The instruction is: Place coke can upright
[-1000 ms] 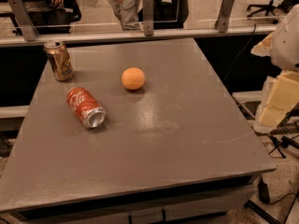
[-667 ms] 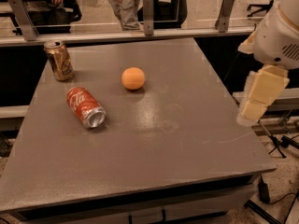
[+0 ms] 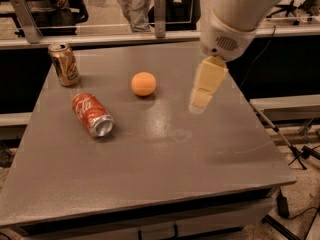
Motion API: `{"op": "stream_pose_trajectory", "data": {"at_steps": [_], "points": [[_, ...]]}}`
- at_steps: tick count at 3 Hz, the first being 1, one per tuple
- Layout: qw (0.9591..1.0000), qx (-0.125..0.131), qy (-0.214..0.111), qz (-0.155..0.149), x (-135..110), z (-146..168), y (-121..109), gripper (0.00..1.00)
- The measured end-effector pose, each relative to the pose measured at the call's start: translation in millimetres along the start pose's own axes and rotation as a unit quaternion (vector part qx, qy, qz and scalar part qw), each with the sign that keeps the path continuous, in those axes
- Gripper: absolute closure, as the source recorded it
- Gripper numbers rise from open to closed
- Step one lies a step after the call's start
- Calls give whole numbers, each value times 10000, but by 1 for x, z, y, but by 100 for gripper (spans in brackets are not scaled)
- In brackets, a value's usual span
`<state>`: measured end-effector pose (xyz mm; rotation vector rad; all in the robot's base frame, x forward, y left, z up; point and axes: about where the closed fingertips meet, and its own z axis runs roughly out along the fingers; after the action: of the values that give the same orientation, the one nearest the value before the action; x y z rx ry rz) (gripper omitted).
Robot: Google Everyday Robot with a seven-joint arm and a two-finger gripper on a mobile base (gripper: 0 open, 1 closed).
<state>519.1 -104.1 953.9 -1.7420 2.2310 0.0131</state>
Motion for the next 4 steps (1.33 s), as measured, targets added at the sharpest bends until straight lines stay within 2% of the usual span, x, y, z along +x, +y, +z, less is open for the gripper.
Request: {"op": "stream_pose_trajectory", "data": {"at_steps": [1,2,3,4], "points": [[9996,-252,49,63,-48,33,-10,0],[9984,-460,118,311,-101,59,-11,0],[9977,-500,154,437,-126,64,-6,0],[9972,-551,185,466,-156,70,10,0]]}}
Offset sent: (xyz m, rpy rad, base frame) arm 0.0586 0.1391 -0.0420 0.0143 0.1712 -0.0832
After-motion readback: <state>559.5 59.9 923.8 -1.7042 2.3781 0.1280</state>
